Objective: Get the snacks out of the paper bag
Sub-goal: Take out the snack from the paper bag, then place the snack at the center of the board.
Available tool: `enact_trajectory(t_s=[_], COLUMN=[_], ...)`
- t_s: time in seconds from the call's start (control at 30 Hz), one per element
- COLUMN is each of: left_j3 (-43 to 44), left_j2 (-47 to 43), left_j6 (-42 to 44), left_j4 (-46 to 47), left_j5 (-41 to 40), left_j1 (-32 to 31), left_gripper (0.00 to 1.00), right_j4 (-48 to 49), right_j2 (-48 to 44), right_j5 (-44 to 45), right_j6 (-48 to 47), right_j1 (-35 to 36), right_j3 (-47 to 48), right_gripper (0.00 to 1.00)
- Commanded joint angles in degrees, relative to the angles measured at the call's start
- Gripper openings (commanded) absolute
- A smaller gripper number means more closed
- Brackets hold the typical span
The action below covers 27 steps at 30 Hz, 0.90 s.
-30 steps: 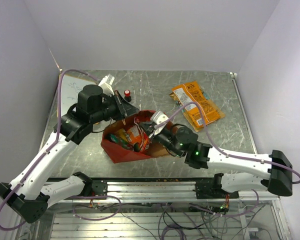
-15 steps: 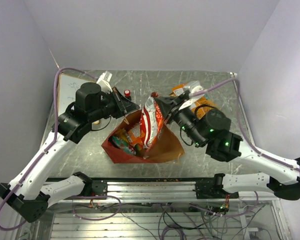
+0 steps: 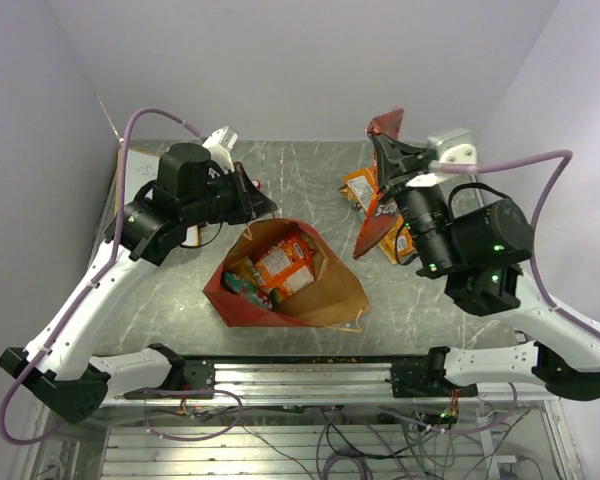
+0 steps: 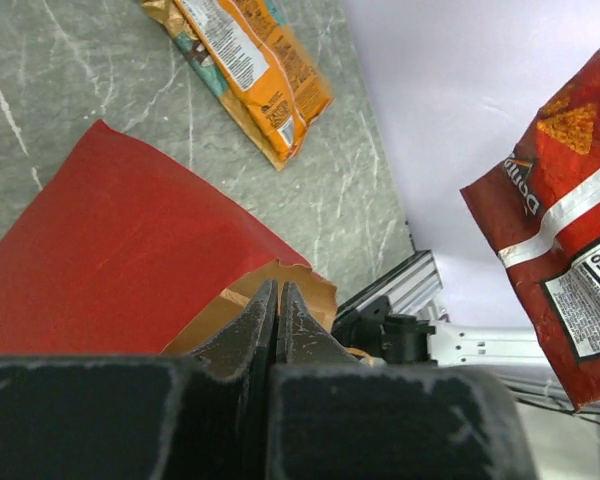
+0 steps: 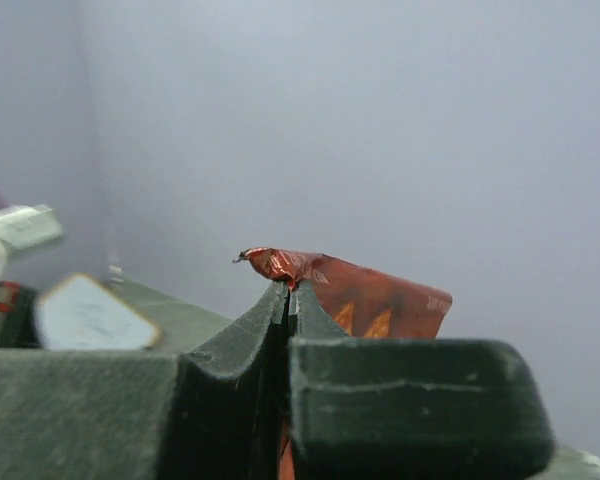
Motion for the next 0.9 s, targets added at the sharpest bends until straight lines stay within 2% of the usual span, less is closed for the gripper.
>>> enact_trajectory(t_s=[0.0,0.1,0.17,0.3,0.47,0.6,0.77,0.87], left_j3=[5.1,7.0,7.2,8.1,10.5,9.7,10.5,10.7], left_j2=[1.8,3.5,3.9,5.3,8.4,10.2,12.7,13.9], left_j6=[7.5,9.4,9.9,11.5,14.8,15.2,16.9,17.3], left_j4=[-4.1,-6.4,-6.3,-6.5,-8.3,-6.8,-6.9,-6.6], left_j5=[1.1,2.0,2.8,5.3,7.5,11.5,14.0,14.7], left_j1=[0.5,0.9,1.3,2.5,4.4,7.2,11.2,12.9], left_gripper=[0.07,0.07,0.07,0.07,0.07,0.07,0.07,0.07], right_j4=[12.2,5.5,5.5,10.7,12.7,12.6,11.8,10.6], right_j2=[2.1,4.5,6.1,8.5,10.3,11.6,15.7,19.9], right_j5=[3.4,-2.5,-6.0,-10.7,-17.9,-22.0,-28.9,-36.6], right_j6=[-20.7,-12.9,-10.6,-11.2,-4.3,-8.8,-17.4,-26.3], right_j1=[-4.4,-17.3,-25.9,-34.7,-47.5,-54.9,-62.0,-63.7], right_j3=[-5.0,-4.9,-8.8,-18.7,-26.9,-30.1,-29.4,-28.7], right_gripper=[0.0,0.0,0.0,0.0,0.0,0.0,0.0,0.0])
